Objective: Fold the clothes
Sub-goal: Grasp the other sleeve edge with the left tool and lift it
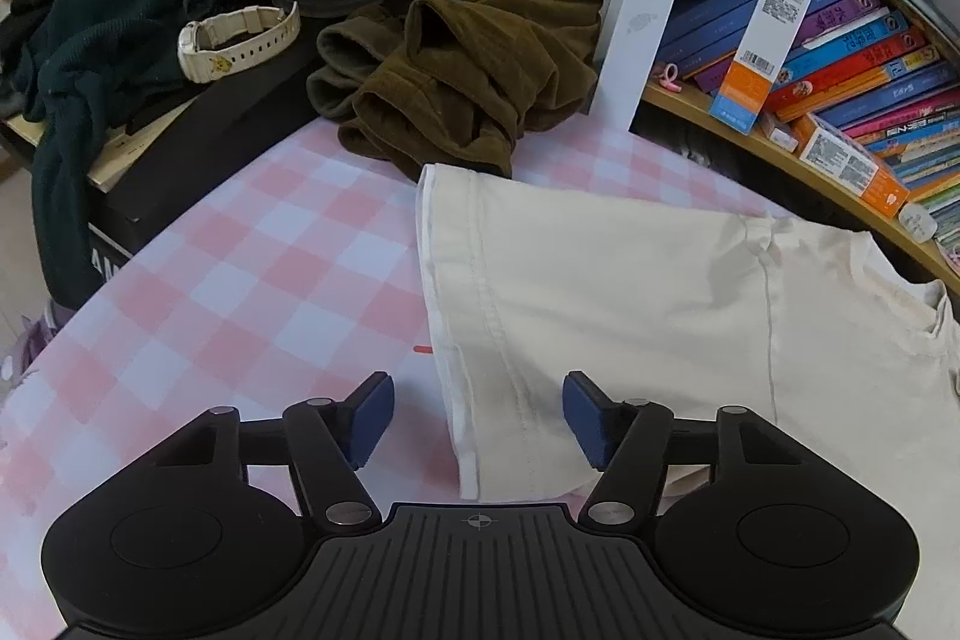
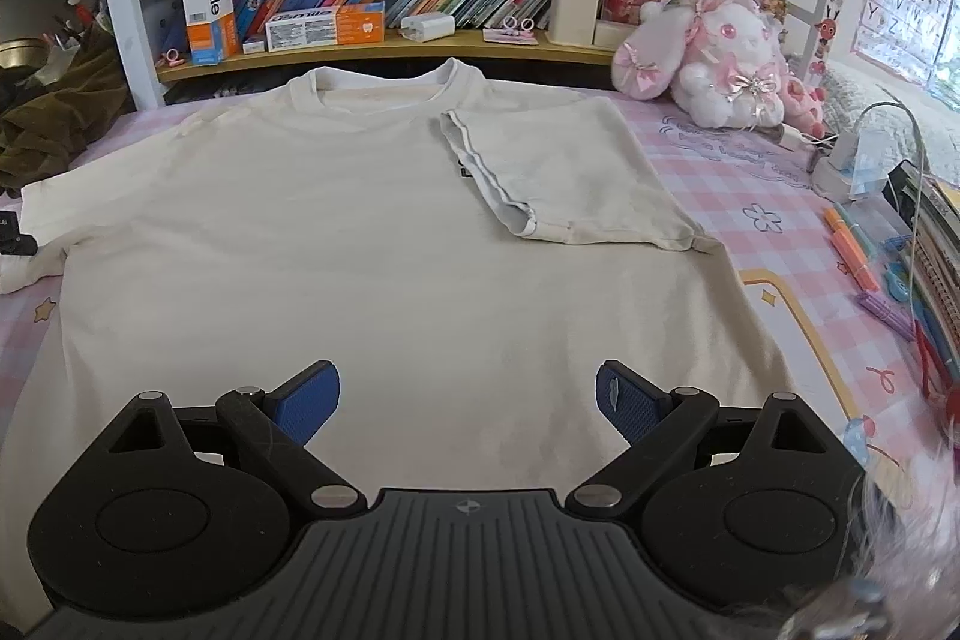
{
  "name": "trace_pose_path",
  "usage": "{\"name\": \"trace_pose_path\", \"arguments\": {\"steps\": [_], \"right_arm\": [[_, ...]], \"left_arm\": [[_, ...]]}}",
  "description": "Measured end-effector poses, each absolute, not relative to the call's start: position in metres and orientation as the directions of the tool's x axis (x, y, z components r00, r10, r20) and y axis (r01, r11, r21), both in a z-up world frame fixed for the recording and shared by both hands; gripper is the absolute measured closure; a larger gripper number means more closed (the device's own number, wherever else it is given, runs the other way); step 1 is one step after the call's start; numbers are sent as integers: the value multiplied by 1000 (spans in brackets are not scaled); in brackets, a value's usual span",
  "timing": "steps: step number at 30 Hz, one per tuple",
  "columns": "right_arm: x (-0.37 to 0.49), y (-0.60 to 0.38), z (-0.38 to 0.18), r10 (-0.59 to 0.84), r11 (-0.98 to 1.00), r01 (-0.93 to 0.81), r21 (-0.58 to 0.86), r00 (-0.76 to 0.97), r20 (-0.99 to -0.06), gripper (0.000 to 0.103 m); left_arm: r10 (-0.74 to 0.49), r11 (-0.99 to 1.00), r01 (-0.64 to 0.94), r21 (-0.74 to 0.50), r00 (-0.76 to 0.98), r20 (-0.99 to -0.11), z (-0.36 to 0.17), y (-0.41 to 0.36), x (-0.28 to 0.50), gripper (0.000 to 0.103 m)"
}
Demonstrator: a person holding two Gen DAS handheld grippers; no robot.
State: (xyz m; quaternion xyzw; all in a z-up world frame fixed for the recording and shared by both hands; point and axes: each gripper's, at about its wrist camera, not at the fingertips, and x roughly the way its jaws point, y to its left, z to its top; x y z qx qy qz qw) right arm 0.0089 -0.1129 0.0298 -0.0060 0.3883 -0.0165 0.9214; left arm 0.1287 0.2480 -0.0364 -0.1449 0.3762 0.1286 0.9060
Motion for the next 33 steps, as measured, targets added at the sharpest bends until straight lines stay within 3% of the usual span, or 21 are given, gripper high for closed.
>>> {"name": "trace_pose_path", "arguments": {"steps": [3,6,8,12,22,33], "right_arm": [[8,-117,30,-42,999,45,-14,696,-717,10],[6,-119,29,-44,998,55,-8,691,-721,10],[4,-119,29,-43,999,53,-9,690,-723,10],[0,-120,28,-45,999,53,-12,684,-728,10],[-8,-137,26,-51,998,70,-5,673,-738,10],[9,-172,23,15,1000,-2,18,679,-734,10]], "left_arm": [[127,929,-335,-157,688,-715,-37,247,129,43],[148,932,-338,-132,686,-712,-37,244,130,58],[152,935,-333,-123,690,-708,-37,244,130,79],[116,926,-334,-178,698,-707,-38,250,132,95],[-13,766,-434,-473,726,-688,-38,279,134,98],[68,750,-469,-466,756,-651,-19,250,142,99]]}}
